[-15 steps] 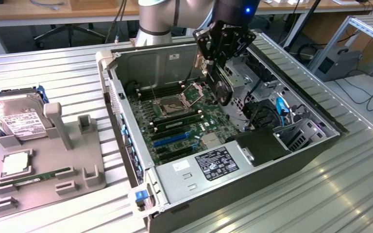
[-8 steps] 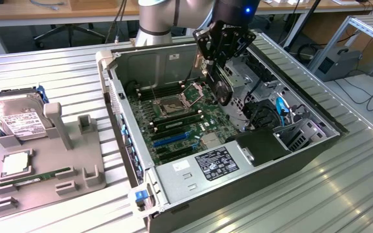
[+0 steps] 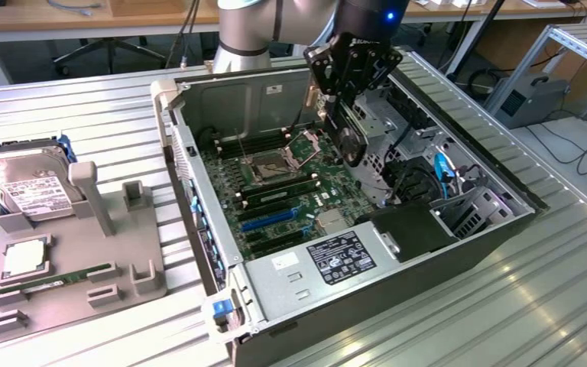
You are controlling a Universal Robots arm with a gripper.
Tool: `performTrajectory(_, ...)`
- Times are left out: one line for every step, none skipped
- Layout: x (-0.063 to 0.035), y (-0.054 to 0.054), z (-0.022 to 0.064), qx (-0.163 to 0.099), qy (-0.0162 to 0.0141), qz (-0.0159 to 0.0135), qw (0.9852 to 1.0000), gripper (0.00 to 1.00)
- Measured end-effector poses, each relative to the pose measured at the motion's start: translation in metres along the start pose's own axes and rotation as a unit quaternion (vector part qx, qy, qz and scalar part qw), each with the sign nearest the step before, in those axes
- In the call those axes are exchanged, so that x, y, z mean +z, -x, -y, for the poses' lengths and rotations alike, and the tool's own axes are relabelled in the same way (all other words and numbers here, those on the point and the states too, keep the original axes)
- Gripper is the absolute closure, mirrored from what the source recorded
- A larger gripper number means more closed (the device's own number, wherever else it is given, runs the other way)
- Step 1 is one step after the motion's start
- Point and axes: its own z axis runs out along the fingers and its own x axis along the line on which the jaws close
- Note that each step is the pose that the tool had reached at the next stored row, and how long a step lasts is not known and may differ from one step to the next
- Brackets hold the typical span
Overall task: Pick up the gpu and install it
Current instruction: 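Insert the gpu into the slot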
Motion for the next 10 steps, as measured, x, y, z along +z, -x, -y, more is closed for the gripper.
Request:
performTrajectory(0.0000, 0.0000, 0.0000, -0.003, 0.0000, 0.0000, 1.0000, 0.73)
performTrajectory(0.0000, 0.0000, 0.0000, -0.005, 0.0000, 0.0000, 1.0000, 0.73)
performTrajectory(0.0000, 0.0000, 0.0000, -0.007, 0.0000, 0.0000, 1.0000, 0.73)
performTrajectory(0.0000, 0.0000, 0.0000, -0.009, 0.0000, 0.0000, 1.0000, 0.73)
performTrajectory(0.0000, 0.0000, 0.0000, -0.013, 0.0000, 0.0000, 0.9999, 0.73)
performTrajectory(0.0000, 0.0000, 0.0000, -0.016, 0.0000, 0.0000, 0.9999, 0.73)
performTrajectory(0.0000, 0.0000, 0.0000, -0.020, 0.0000, 0.0000, 0.9998, 0.73)
performTrajectory(0.0000, 0.0000, 0.0000, -0.023, 0.0000, 0.0000, 0.9997, 0.73)
performTrajectory(0.0000, 0.0000, 0.0000, -0.028, 0.0000, 0.0000, 0.9996, 0.73)
performTrajectory(0.0000, 0.0000, 0.0000, -0.031, 0.0000, 0.0000, 0.9995, 0.73)
